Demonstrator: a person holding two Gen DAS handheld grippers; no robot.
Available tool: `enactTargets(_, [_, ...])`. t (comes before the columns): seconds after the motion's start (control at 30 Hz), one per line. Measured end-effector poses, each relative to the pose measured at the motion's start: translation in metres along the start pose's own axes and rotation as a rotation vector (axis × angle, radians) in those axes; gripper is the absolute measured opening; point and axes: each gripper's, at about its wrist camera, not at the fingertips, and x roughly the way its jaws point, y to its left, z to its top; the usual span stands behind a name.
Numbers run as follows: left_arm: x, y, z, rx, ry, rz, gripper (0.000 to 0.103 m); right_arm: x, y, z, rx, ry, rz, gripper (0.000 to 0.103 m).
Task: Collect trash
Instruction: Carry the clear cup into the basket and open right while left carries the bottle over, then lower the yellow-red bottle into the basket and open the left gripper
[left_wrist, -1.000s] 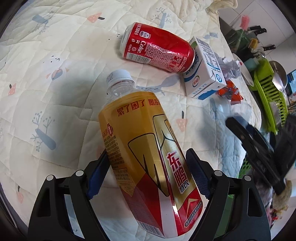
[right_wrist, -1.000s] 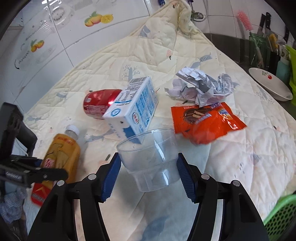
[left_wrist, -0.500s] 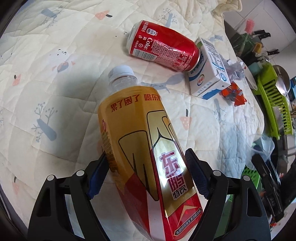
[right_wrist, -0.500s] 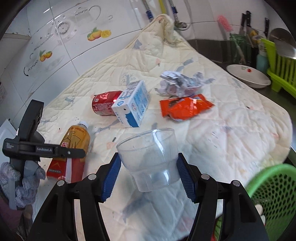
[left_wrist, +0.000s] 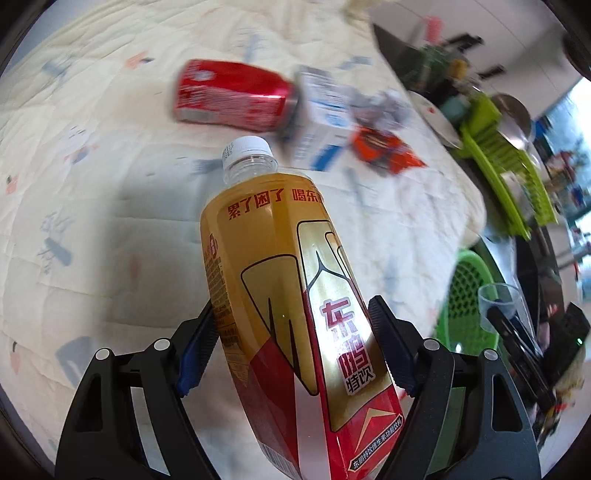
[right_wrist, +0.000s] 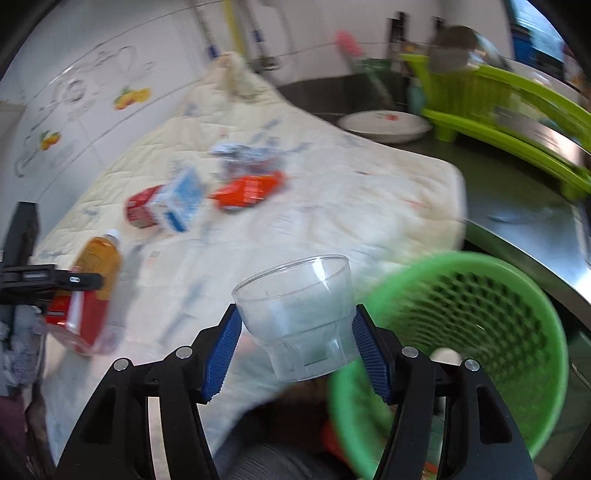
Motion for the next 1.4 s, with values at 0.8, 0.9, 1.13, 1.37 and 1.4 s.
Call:
enactTargets(0.8, [0.054, -0.191, -0.021, 0.315, 0.095, -0.148, 0.077, -0.008, -0.157, -0.047, 0.254, 0.073, -0.225, 0.062])
enactTargets(0.9, [0.06, -0.21, -0.023, 0.346, 0.101, -0.166, 0.077, -0.012, -0.159, -0.048, 0.26, 0.065, -0.225, 0.063])
enactTargets(1.13, [0.077, -0.256, -0.031, 0.451, 0.081, -0.162, 0.078, -0.033, -0.159, -0.053, 0.26, 0.026, -0.213, 0.066])
enactTargets(1.37, [0.113, -0.3, -0.042, 0.591, 0.09, -0.111, 0.078, -0.057, -0.156, -0.061, 0.256, -0.014, -0.2, 0.067])
enactTargets(1.4, [0.117, -0.303, -0.044, 0.605, 0.095, -0.103, 0.078, -0.059, -0.156, -0.062, 0.258, -0.018, -0.199, 0.068])
